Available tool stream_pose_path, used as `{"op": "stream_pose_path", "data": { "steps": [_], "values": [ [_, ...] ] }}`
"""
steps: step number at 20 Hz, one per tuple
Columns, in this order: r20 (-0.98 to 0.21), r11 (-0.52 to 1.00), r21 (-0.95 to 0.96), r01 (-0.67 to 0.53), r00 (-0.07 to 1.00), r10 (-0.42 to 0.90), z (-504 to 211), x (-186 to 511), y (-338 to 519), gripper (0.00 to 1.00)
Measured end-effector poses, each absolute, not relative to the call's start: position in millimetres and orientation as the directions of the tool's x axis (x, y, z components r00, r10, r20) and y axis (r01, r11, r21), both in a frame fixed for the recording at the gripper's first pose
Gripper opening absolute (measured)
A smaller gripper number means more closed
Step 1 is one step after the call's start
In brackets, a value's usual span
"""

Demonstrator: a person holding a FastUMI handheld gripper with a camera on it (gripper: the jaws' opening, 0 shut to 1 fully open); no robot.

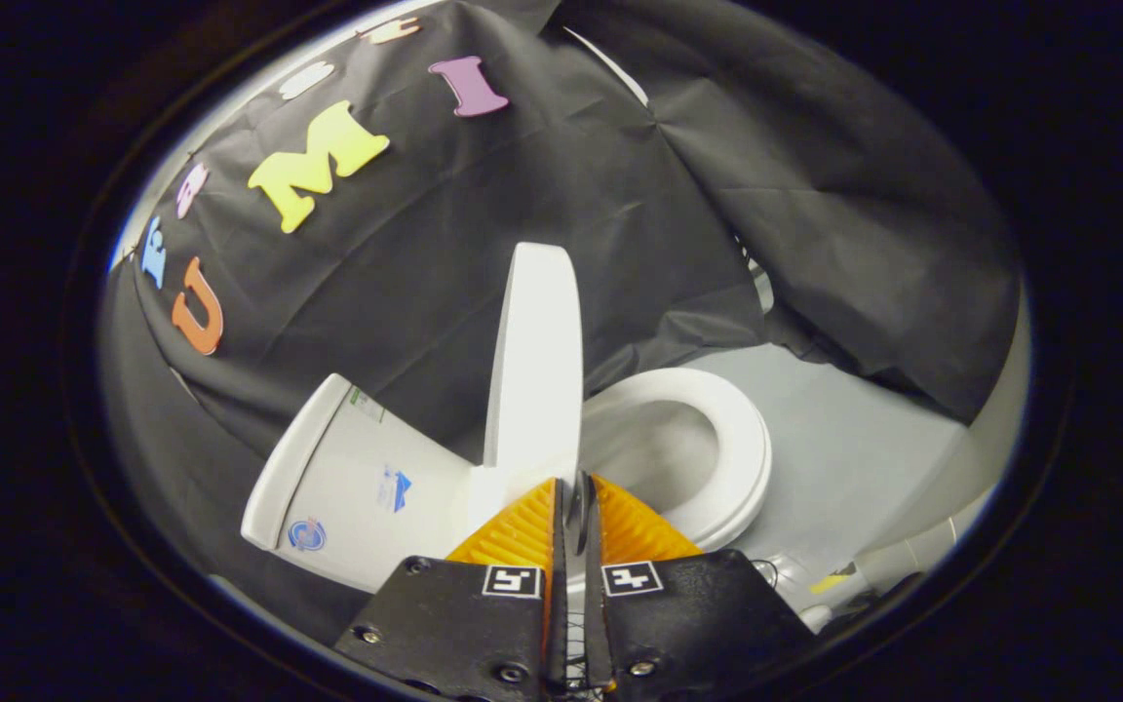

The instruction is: Open the toilet lid.

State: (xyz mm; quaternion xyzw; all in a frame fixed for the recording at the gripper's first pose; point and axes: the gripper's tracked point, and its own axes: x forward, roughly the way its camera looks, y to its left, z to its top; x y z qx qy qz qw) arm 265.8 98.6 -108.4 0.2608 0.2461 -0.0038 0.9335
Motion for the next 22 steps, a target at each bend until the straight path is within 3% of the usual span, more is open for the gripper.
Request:
{"op": "stream_pose_path", "data": {
  "steps": [22],
  "values": [
    [-0.422,0.962,0.263,0.076,0.906,0.044,-67,261,146,0.10]
  ]
}}
